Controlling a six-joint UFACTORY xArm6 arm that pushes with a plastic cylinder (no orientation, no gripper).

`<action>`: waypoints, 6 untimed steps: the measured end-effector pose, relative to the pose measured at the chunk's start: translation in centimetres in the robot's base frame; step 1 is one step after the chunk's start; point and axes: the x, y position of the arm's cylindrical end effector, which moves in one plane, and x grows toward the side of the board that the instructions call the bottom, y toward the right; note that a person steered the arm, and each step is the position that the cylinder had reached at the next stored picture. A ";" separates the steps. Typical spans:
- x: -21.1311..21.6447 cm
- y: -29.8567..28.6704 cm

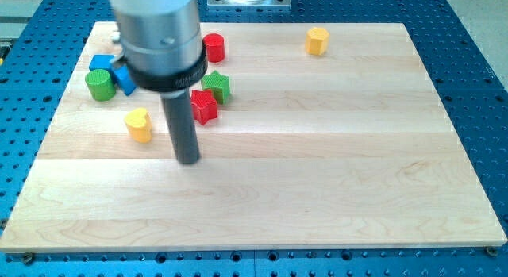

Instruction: Place your arm at the bottom left of the green circle

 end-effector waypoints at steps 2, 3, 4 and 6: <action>-4.3 -9.6; -10.6 -10.1; -9.6 -15.8; -15.9 -13.7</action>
